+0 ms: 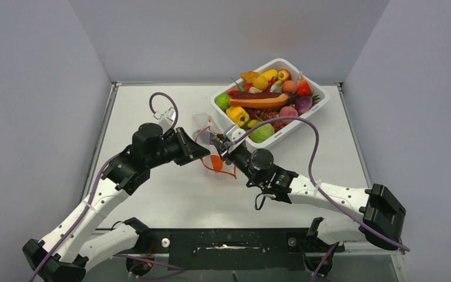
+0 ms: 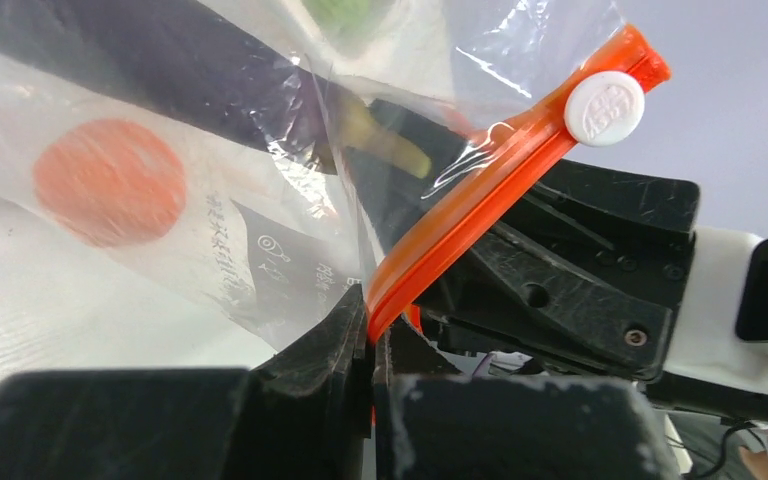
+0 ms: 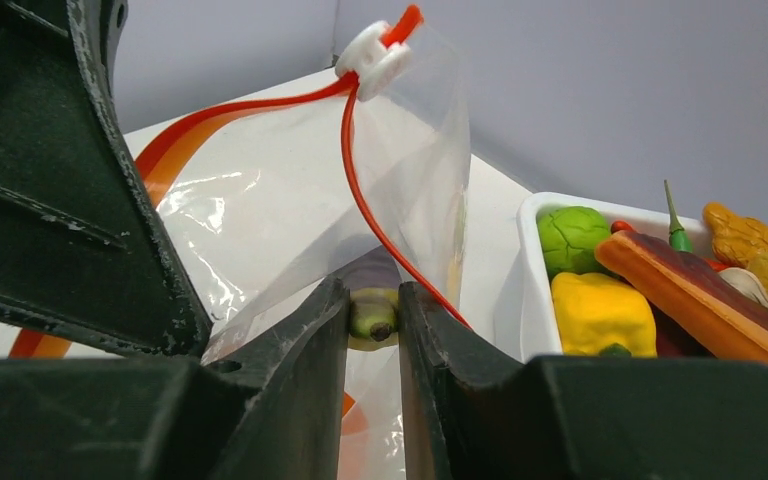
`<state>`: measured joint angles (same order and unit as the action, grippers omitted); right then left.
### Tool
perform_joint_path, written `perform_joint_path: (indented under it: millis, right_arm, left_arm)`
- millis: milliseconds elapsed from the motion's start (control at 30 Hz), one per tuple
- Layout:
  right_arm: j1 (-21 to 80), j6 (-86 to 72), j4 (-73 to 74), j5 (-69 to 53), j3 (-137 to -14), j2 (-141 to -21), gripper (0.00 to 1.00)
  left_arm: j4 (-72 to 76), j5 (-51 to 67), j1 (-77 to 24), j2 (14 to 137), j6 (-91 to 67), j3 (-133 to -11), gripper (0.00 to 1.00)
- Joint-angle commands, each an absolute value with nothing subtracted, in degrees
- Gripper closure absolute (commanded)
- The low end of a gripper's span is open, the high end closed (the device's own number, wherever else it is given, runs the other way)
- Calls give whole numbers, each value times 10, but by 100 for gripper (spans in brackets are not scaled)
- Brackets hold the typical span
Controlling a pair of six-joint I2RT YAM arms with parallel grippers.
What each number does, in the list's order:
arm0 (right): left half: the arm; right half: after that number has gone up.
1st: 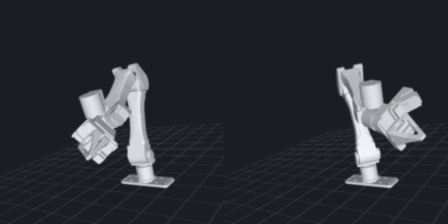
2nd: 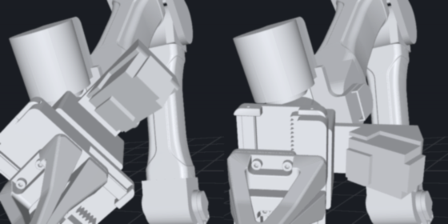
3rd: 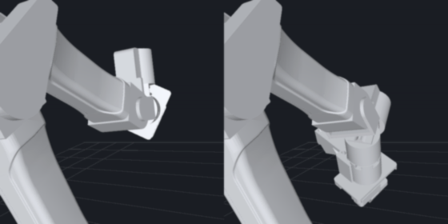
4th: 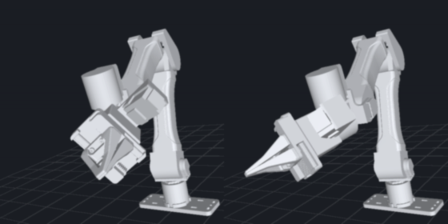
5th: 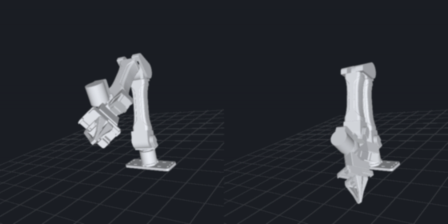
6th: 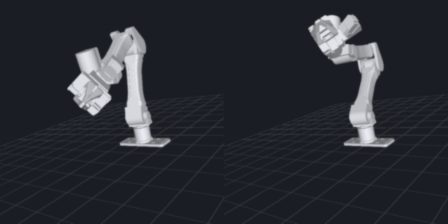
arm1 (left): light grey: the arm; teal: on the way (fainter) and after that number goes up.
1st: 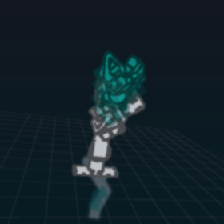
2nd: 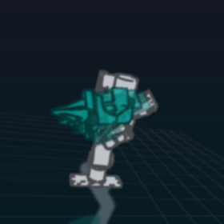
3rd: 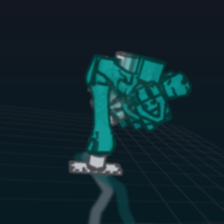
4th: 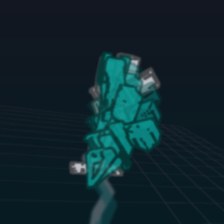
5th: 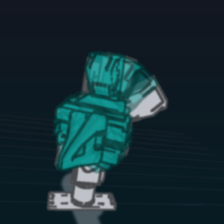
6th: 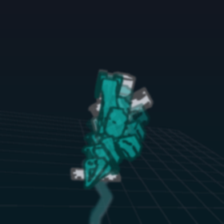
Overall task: Place the food in the zip-top bag and seal the zipper
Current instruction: Place the fake vegetable in the zipper food storage bag, then pick up the fake food from the bin.
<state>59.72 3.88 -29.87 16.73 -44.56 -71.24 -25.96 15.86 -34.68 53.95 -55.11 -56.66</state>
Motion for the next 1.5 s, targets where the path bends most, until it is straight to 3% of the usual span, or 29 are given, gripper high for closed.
perform_joint_path:
  millis: [0,100,133,267,367,600,767,933,1100,1367,1467]
  right_arm:
    - [600,81,-407,192,-435,-731,100]
    - [601,59,-391,182,-431,-738,99]
    - [601,44,-360,178,-441,-738,92]
    - [604,-60,-185,154,-494,-700,44]
    - [603,-131,-91,114,-509,-646,34]
    - [590,-234,158,174,-629,-585,34]
    - [518,-249,294,178,-708,-604,35]
    - [422,-192,366,159,-759,-627,38]
    - [333,-155,399,143,-800,-669,38]
    - [171,-96,349,111,-803,-727,30]
    - [154,-41,308,99,-796,-745,39]
  left_arm:
    - [-187,164,-341,521,-591,-546,100]
    - [-186,162,-336,520,-589,-537,100]
    - [-188,161,-333,522,-586,-536,100]
    - [-187,163,-315,521,-579,-524,100]
    - [-183,179,-297,519,-578,-516,100]
    - [-193,194,-269,512,-556,-511,100]
    - [-188,198,-265,509,-530,-508,100]
    - [-266,172,-264,529,-402,-575,100]
    - [-376,120,-263,560,-322,-661,100]
    - [-491,92,-262,601,-275,-731,100]
    - [-530,85,-262,615,-263,-749,100]
